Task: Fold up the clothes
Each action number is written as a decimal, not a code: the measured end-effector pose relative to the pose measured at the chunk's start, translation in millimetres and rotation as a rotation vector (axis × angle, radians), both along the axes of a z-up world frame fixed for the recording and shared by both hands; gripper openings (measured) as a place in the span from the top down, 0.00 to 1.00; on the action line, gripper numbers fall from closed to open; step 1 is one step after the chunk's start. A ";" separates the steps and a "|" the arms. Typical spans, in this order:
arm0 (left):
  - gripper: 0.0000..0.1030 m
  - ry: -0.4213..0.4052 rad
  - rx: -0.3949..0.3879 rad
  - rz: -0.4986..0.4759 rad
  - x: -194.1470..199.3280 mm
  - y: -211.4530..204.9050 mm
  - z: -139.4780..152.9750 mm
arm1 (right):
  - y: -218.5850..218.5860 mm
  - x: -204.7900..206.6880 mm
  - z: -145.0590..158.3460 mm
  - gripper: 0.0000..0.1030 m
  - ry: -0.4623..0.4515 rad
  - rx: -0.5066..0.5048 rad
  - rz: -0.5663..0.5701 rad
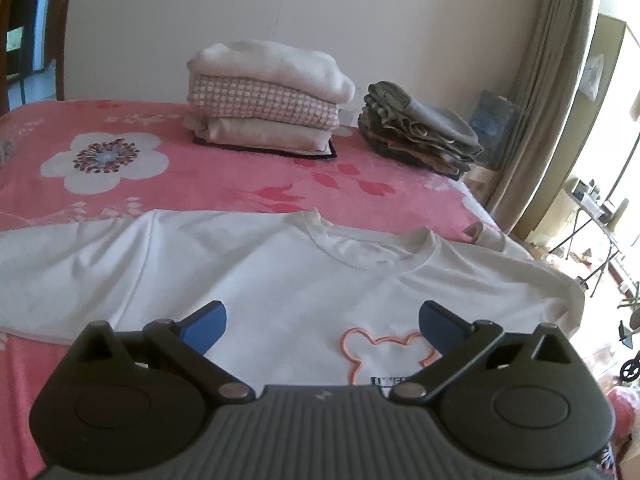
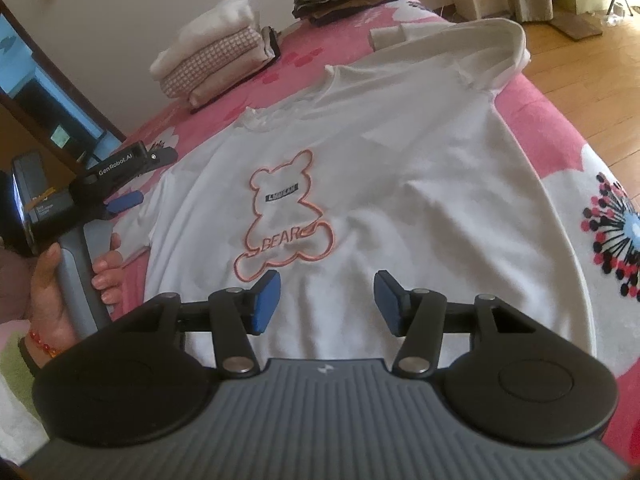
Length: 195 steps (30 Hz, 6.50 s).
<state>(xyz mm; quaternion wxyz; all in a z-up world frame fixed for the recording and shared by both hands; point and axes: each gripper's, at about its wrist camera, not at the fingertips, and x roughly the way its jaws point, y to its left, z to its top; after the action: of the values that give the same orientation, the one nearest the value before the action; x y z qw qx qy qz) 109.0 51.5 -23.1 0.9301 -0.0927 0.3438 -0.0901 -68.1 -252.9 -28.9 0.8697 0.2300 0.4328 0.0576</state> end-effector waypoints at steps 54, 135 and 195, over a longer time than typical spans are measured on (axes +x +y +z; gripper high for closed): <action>0.00 0.008 0.119 -0.001 20.1 -34.4 -57.2 | -3.7 37.2 -9.0 0.47 -0.179 -0.292 0.002; 0.00 0.030 0.265 0.050 30.0 -38.4 -117.6 | -272.0 149.9 74.9 0.83 -0.576 0.145 -0.673; 0.98 -0.127 -0.105 0.261 32.7 48.5 -5.3 | -66.9 105.5 -111.7 0.49 -0.125 -0.066 -0.023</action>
<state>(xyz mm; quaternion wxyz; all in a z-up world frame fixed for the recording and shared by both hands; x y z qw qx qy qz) 141.7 100.0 -28.4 0.9477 -0.1794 0.2639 0.0079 37.5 -319.7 -140.6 0.9027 0.2023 0.3768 0.0476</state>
